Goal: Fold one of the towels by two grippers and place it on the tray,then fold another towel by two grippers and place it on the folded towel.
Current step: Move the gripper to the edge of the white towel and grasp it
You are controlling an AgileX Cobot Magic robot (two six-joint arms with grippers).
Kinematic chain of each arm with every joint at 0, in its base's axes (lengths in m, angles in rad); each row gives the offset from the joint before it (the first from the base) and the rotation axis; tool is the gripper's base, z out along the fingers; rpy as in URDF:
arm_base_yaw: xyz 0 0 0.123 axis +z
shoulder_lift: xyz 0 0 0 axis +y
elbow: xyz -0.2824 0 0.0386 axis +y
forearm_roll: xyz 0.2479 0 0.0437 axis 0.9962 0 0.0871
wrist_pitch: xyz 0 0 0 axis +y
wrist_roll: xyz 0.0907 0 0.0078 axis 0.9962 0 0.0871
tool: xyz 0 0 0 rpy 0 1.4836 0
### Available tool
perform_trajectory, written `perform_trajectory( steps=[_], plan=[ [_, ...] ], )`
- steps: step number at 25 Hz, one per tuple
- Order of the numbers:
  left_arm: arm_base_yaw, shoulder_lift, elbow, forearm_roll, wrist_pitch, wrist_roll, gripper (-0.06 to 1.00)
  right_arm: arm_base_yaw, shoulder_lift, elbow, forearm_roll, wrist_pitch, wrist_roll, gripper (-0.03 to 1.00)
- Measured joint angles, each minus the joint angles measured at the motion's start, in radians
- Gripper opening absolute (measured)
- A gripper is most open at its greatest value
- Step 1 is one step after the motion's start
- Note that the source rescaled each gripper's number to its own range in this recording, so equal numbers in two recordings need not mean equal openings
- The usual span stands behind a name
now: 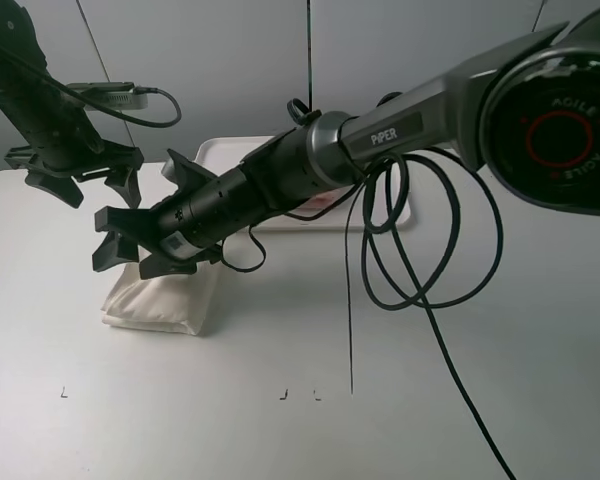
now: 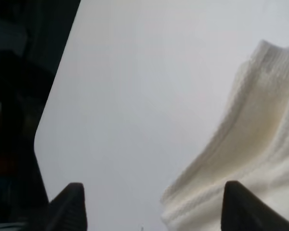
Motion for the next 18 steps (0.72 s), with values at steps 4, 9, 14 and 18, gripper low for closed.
perform_trajectory(
  steps=[4,9,14,18],
  plan=[
    [0.0,0.0,0.0,0.0,0.001,0.013,0.99,-0.076,-0.044,0.0,-0.132,0.008,0.104,0.63],
    [0.0,0.0,0.0,-0.002,0.001,0.019,0.99,-0.137,-0.036,-0.002,-0.323,0.023,0.316,0.66],
    [0.0,0.0,0.0,-0.002,0.001,0.021,0.99,-0.137,0.013,-0.002,-0.39,0.048,0.409,0.74],
    [0.0,0.0,0.0,-0.002,0.001,0.022,0.99,-0.137,0.042,-0.002,-0.39,0.048,0.416,0.74]
  ],
)
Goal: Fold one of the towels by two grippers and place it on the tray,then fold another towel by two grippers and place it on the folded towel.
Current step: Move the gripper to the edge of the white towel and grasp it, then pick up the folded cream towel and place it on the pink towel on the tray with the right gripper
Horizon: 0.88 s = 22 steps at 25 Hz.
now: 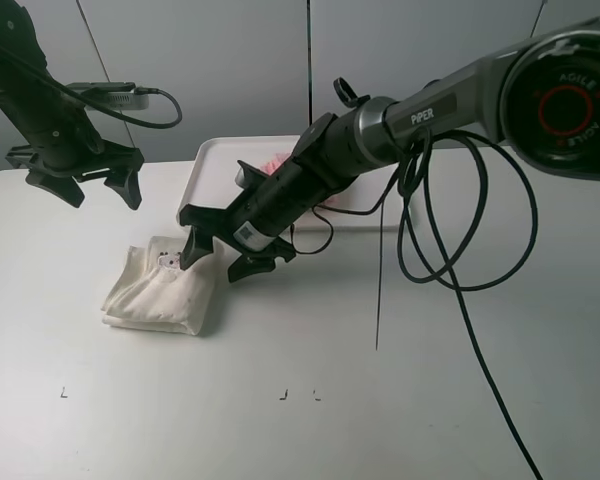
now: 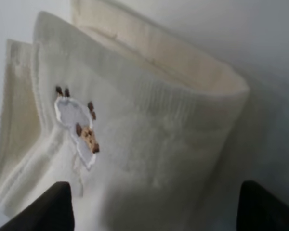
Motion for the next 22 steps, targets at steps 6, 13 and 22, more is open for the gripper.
perform_trajectory(
  steps=[6,13,22],
  plan=[
    [0.0,0.0,0.0,-0.005,-0.004,0.009,0.99,0.0,0.028,0.0,0.067,0.021,-0.033,0.64],
    [0.0,0.0,0.0,-0.007,-0.006,0.024,0.99,0.004,0.047,0.0,0.09,0.016,-0.078,0.13],
    [0.0,0.0,0.0,-0.007,-0.006,0.024,0.99,0.006,-0.031,-0.048,-0.063,-0.02,-0.056,0.07]
  ],
)
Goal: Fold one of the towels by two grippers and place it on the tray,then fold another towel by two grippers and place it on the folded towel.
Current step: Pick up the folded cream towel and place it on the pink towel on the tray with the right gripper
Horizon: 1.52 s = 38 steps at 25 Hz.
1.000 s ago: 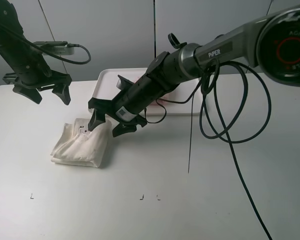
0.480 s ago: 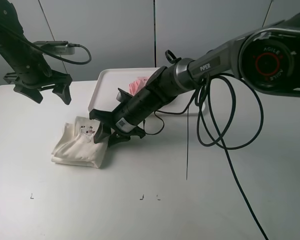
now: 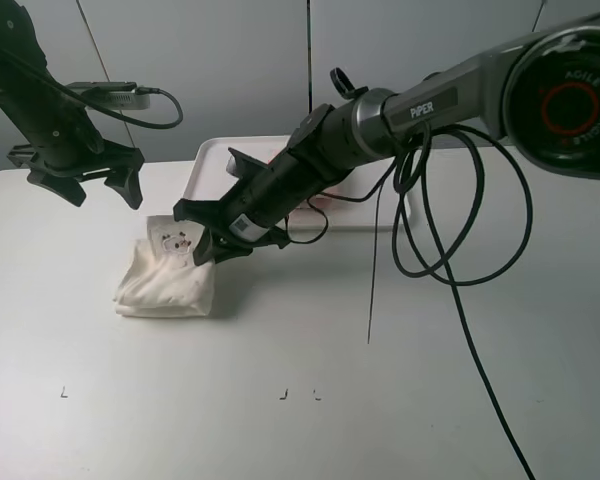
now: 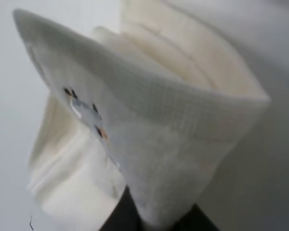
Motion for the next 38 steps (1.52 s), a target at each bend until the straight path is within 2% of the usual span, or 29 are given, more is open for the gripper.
perform_trajectory(
  steps=[5,7,14,18,27,32,38],
  plan=[
    [0.0,0.0,0.0,-0.012,0.0,0.0,0.99,0.0,-0.031,-0.178,-0.421,0.056,0.213,0.07],
    [0.0,0.0,0.0,-0.019,0.0,0.0,0.99,0.0,-0.031,-0.249,-0.531,0.093,0.267,0.07],
    [0.0,0.0,0.0,-0.035,0.0,0.0,0.99,-0.002,-0.034,-0.439,-0.655,0.125,0.319,0.07],
    [0.0,0.0,0.0,-0.039,0.0,0.0,0.99,-0.052,-0.034,-0.473,-0.64,0.133,0.367,0.07],
    [0.0,0.0,0.0,-0.044,-0.004,0.0,0.99,-0.25,-0.004,-0.472,-0.317,0.241,0.361,0.07],
    [0.0,0.0,0.0,-0.044,-0.004,0.005,0.99,-0.323,0.062,-0.472,-0.287,0.27,0.357,0.07],
    [0.0,0.0,0.0,-0.044,-0.004,0.021,0.99,-0.338,0.12,-0.472,-0.301,0.238,0.32,0.07]
  ],
)
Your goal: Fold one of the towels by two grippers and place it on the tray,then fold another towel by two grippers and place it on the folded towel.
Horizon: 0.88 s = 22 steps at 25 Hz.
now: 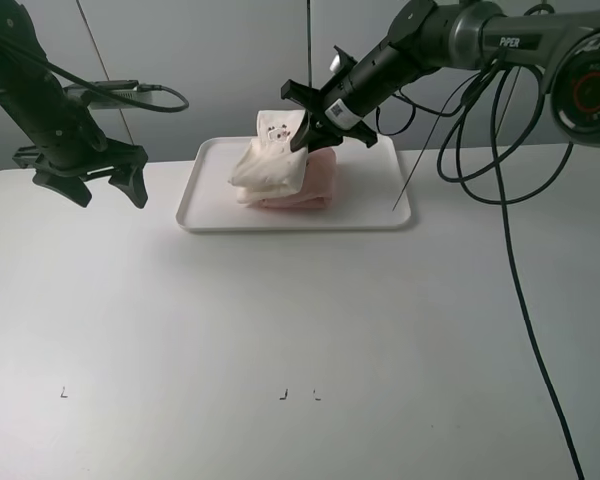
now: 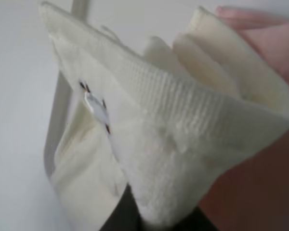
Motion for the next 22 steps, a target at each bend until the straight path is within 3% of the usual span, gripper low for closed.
perform_trajectory(
  steps=[3,5,8,10,15,22],
  plan=[
    [0.0,0.0,0.0,0.0,0.004,0.004,0.99,0.0,0.017,0.0,-0.034,-0.019,-0.002,0.08],
    [0.0,0.0,0.0,0.0,0.009,0.004,0.99,0.0,0.018,0.0,-0.074,-0.033,-0.002,0.21],
    [0.0,0.0,0.0,0.0,0.011,0.006,0.99,0.0,0.019,-0.005,-0.09,-0.017,0.001,0.7],
    [0.0,0.0,0.0,0.0,0.011,0.008,0.99,0.0,0.02,-0.023,-0.102,0.027,0.003,0.93],
    [0.0,-0.002,0.0,0.0,0.011,0.024,0.99,0.0,-0.018,-0.039,-0.228,0.112,0.003,0.99],
    [0.0,-0.118,0.013,0.004,0.008,0.03,0.99,0.0,-0.211,-0.039,-0.581,0.135,0.081,0.99]
  ],
)
